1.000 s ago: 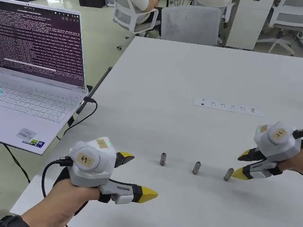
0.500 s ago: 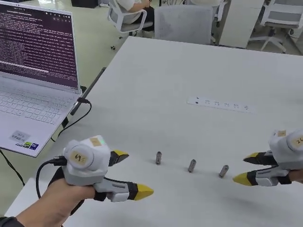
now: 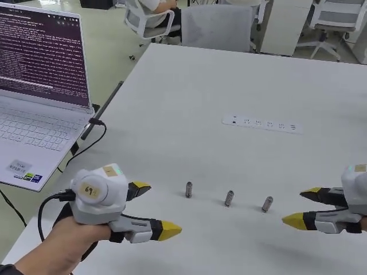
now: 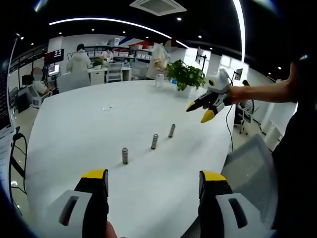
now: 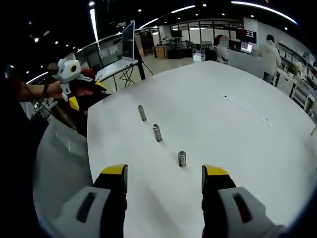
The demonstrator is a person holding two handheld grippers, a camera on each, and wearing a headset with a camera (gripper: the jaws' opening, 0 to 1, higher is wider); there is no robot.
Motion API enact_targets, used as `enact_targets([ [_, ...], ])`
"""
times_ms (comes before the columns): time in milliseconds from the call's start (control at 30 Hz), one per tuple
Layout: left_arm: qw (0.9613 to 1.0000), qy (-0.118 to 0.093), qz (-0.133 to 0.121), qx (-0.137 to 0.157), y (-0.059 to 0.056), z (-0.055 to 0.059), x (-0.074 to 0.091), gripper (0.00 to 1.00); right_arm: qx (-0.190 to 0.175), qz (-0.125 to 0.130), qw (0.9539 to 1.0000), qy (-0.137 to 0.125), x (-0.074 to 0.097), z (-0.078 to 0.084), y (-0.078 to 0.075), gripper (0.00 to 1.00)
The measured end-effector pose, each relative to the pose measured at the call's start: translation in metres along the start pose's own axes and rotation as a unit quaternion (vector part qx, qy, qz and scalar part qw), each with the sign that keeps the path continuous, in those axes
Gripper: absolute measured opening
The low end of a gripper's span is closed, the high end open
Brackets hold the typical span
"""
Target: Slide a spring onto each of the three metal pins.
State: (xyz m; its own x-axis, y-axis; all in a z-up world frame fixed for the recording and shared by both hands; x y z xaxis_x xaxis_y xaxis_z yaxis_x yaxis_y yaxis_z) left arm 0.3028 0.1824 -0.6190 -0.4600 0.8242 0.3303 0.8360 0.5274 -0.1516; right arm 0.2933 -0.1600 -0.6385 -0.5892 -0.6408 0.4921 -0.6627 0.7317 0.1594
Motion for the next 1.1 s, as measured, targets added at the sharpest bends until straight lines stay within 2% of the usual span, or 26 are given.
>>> enact_targets([
  [400,1.0,-0.001,-0.001,0.001,0.002,0.001,0.0,0.71,-0.021,0.008,0.9996,-0.02,0.017,0.007,0.03,0.67],
  [1100,1.0,0.0,-0.003,0.005,0.0,0.004,0.0,0.72,-0.056,0.035,0.9976,-0.022,0.039,0.034,0.058,0.83],
])
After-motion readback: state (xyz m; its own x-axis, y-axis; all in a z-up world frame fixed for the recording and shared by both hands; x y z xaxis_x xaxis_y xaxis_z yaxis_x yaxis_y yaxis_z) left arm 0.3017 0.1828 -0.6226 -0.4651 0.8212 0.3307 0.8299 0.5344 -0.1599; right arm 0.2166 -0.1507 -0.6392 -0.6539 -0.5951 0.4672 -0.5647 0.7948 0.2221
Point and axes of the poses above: the centre of the closed fingertips' face, and the gripper's own axes: x roughly backward along the fingers, y roughly to its left, z roughly out of its underside, the point moved 6 cm from there along x, roughly backward along the fingers, and after that the axes turned 12 degrees about -y, right-handed, at the moved point
